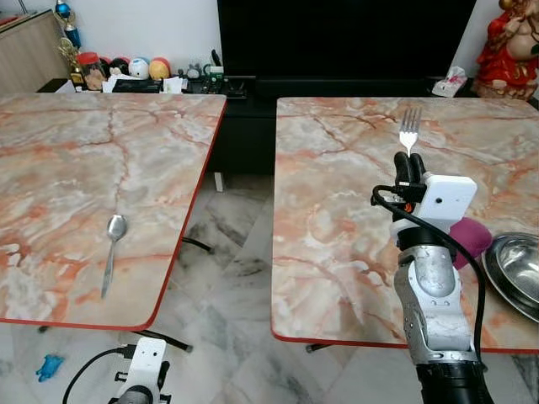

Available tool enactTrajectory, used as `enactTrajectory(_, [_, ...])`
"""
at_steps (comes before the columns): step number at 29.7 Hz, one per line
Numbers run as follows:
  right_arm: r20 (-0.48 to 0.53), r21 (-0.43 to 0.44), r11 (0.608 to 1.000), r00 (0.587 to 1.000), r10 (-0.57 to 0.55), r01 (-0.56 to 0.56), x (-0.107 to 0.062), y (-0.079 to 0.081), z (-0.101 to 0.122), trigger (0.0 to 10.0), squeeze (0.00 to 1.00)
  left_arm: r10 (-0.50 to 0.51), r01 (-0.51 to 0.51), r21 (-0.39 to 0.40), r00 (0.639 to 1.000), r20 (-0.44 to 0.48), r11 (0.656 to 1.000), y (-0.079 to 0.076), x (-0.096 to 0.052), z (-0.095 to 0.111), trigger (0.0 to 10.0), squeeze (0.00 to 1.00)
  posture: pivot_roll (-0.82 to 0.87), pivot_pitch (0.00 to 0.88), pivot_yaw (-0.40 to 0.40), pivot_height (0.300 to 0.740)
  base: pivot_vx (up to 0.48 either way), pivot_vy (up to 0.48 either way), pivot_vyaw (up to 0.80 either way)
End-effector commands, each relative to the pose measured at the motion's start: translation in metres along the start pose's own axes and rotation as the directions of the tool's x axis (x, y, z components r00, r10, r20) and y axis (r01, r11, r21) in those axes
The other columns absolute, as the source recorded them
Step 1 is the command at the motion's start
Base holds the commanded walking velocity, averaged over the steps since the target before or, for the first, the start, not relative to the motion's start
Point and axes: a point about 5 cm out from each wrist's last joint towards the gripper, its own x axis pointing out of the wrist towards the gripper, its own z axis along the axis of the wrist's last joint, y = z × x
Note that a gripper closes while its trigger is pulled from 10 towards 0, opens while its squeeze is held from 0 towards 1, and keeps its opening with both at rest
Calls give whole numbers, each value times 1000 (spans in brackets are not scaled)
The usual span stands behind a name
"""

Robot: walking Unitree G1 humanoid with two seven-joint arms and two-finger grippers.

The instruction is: Setting the table

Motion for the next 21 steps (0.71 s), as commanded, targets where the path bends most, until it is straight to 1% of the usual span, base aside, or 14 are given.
enactTrajectory(1, [24, -3, 1000, 1000, -8, 8, 2, -1, 5, 10000, 0, -2, 2, 26, 1000, -4, 1000, 0, 0, 0, 10000, 0, -10, 0, 20, 740, 0, -270, 0])
enactTrajectory(5, [23, -4, 1000, 1000, -19, 19, 3, -4, 5, 10000, 0, -2, 2, 29, 1000, -4, 1000, 0, 0, -1, 10000, 0, -13, 0, 21, 740, 0, -277, 0])
enactTrajectory(14, [39, 4, 1000, 999, -29, 28, 3, -2, 7, 10000, 0, 1, -1, 36, 1000, -6, 999, 2, 0, -1, 10000, 0, -11, 0, 26, 740, 0, -277, 0])
enactTrajectory(21, [42, 4, 999, 999, -32, 31, 3, -2, 7, 10000, 0, 1, -1, 40, 1000, -3, 999, 4, 0, -1, 10000, 0, -15, 0, 30, 740, 0, -466, 0])
